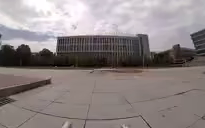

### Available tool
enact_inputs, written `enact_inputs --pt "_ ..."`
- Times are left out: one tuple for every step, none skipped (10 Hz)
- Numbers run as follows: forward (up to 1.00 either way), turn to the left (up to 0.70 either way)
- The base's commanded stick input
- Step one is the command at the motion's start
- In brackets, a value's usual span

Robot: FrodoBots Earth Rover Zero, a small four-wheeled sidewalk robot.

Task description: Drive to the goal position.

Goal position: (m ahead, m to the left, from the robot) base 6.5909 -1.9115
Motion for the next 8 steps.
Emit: enact_inputs --pt "0.70 0.00" --pt "0.70 0.00" --pt "0.70 0.02" --pt "0.70 0.02" --pt "0.70 0.02" --pt "0.70 0.03" --pt "0.70 0.03" --pt "0.70 0.03"
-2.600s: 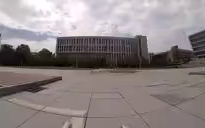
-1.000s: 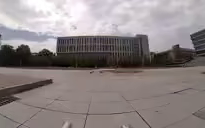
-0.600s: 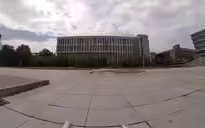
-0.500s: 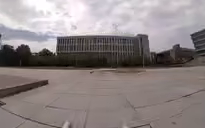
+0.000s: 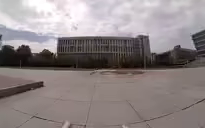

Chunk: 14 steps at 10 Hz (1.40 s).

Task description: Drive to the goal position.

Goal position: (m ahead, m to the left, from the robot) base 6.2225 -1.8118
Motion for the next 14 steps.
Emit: enact_inputs --pt "0.70 0.03" --pt "0.70 0.03" --pt "0.70 0.03" --pt "0.70 0.03" --pt "0.70 0.03" --pt "0.70 0.03" --pt "0.70 0.03" --pt "0.70 0.03" --pt "0.70 0.03" --pt "0.70 0.03" --pt "0.70 0.03" --pt "0.70 0.03" --pt "0.70 0.03" --pt "0.70 0.03"
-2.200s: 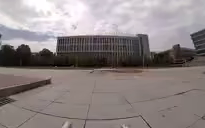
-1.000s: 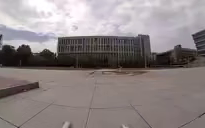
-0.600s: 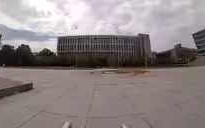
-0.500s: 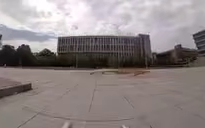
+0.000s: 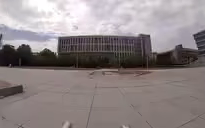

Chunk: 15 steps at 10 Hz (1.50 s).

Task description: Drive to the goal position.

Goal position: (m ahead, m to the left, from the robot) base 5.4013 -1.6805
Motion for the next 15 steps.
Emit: enact_inputs --pt "0.70 0.03" --pt "0.70 0.02" --pt "0.70 0.00" --pt "0.70 0.00" --pt "0.70 0.00" --pt "0.70 0.00" --pt "0.70 -0.05" --pt "0.70 -0.24" --pt "0.70 -0.25" --pt "0.70 -0.15" --pt "0.70 -0.06" --pt "0.70 -0.04" --pt "0.70 -0.02" --pt "0.70 0.00" --pt "0.70 0.00"
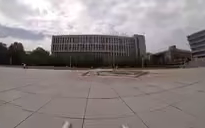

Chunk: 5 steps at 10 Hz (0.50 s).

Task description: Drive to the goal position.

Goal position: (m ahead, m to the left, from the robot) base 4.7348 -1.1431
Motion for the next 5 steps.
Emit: enact_inputs --pt "0.70 0.00" --pt "0.70 0.00" --pt "0.70 0.00" --pt "0.70 0.00" --pt "0.70 0.00"
